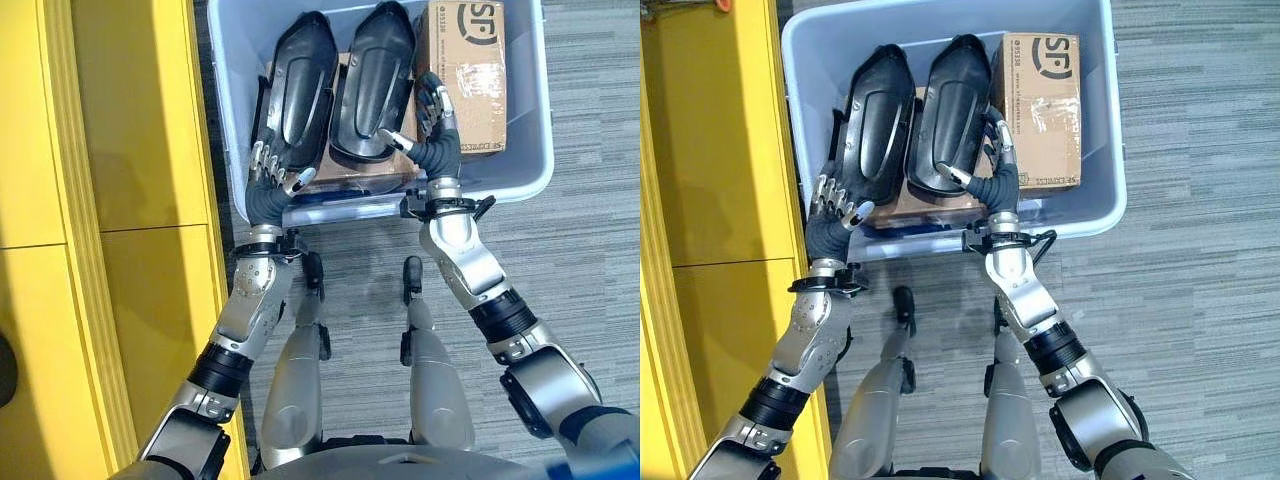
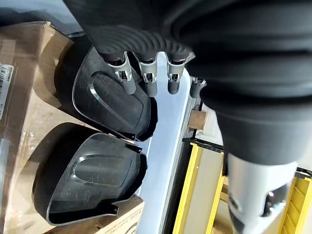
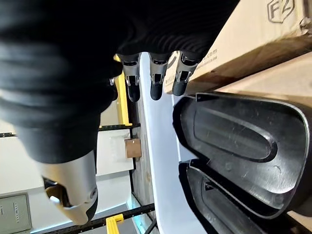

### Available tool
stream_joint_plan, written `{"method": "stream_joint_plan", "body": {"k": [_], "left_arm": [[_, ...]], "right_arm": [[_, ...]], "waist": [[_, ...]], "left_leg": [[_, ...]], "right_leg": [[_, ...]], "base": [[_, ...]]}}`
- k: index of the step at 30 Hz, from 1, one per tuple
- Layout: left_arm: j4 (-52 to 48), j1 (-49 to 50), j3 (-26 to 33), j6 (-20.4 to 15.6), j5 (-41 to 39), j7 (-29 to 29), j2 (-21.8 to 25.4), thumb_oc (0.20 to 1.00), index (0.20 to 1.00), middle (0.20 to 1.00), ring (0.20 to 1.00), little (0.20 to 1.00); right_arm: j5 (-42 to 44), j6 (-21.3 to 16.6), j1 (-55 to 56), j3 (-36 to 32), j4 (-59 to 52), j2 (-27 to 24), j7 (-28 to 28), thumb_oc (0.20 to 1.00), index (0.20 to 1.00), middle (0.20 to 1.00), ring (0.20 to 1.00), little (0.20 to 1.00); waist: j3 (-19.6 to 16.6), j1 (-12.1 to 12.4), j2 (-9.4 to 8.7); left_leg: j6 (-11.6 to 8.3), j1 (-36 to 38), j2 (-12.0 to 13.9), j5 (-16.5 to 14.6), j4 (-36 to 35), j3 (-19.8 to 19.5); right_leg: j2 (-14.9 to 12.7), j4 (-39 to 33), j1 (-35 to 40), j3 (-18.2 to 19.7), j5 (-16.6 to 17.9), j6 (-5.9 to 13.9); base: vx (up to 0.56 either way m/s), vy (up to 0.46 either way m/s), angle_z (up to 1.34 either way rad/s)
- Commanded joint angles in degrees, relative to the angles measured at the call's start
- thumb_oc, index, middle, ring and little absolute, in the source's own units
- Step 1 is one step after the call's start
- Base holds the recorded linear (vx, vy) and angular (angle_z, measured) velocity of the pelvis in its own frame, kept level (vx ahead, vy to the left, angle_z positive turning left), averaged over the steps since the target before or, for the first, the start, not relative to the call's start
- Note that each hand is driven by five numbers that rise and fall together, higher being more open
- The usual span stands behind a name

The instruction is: Move parts from the plastic box to the shelf.

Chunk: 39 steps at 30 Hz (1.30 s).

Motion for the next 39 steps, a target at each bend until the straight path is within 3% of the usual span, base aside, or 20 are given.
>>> {"method": "stream_joint_plan", "body": {"k": [1, 18, 39], "left_arm": [[-4.54, -0.38, 0.59, -3.04, 0.61, 0.34, 1.06, 1.000, 1.000, 1.000, 1.000, 1.000], [-5.56, -0.84, 0.66, -4.25, -0.33, 0.41, 1.23, 1.000, 1.000, 1.000, 1.000, 1.000], [-5.93, -2.80, -2.48, -5.42, -2.59, -0.58, 2.16, 1.000, 1.000, 1.000, 1.000, 1.000]], "right_arm": [[-2.17, -3.72, 0.41, -1.31, -3.02, 1.55, 0.26, 1.000, 1.000, 1.000, 1.000, 1.000], [-0.86, -3.06, -2.74, -1.22, 5.47, 1.88, -0.98, 1.000, 1.000, 1.000, 1.000, 1.000], [5.63, -0.93, -17.85, -2.81, 35.17, 0.63, -3.98, 1.000, 1.000, 1.000, 1.000, 1.000]], "waist": [[-2.26, -0.28, -1.35], [-1.62, 0.65, -0.90], [-1.14, 3.77, 1.18]], "left_leg": [[1.36, -2.14, -3.46, -7.23, 7.69, -5.35], [1.42, -3.10, -3.53, -6.77, 6.82, -6.05], [1.18, -5.23, -3.96, -6.60, 6.93, -7.78]], "right_leg": [[-1.16, 2.88, -2.03, -2.54, 0.48, 1.15], [-1.09, 2.89, -3.11, -3.05, 0.33, 1.09], [-0.89, 4.26, -5.14, -3.63, -1.06, 0.49]], "base": [[0.00, 0.000, 0.00], [0.00, 0.000, 0.00], [0.00, -0.001, 0.01]]}}
